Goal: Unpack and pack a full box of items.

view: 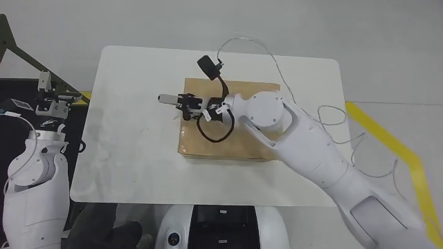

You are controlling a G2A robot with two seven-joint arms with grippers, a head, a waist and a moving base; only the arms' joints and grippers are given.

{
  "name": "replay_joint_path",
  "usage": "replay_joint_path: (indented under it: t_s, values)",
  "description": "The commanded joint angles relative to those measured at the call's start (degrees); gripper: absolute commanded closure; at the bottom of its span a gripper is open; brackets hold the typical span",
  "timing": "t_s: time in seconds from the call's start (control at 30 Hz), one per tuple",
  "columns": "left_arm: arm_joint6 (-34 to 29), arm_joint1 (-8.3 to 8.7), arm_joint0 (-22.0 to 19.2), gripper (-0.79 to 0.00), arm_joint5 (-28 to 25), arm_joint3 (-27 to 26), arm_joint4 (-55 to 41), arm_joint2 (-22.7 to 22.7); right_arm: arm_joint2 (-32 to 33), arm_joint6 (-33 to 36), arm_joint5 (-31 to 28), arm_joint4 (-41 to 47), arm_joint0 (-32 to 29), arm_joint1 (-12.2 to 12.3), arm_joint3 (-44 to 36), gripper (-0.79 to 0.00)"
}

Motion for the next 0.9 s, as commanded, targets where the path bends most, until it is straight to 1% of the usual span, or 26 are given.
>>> replay_joint_path:
  t_s: [0.0,0.17,0.3,0.87]
  values:
    - [0.0,0.00,0.0,-0.785,0.0,0.0,0.0,0.0,0.0,-0.5,1.1,-0.2,0.2,-0.2,0.7,-0.785]
    - [0.0,0.00,0.0,-0.785,0.0,0.0,0.0,0.0,0.3,-0.7,4.9,-1.6,-0.3,-0.3,0.9,-0.785]
    - [0.0,0.00,0.0,-0.785,0.0,0.0,0.0,0.0,1.5,-0.6,6.6,-2.7,-1.9,0.1,-0.3,-0.785]
    - [0.0,0.00,0.0,-0.785,0.0,0.0,0.0,0.0,9.8,-0.3,13.0,-12.0,-12.3,3.9,-10.1,-0.785]
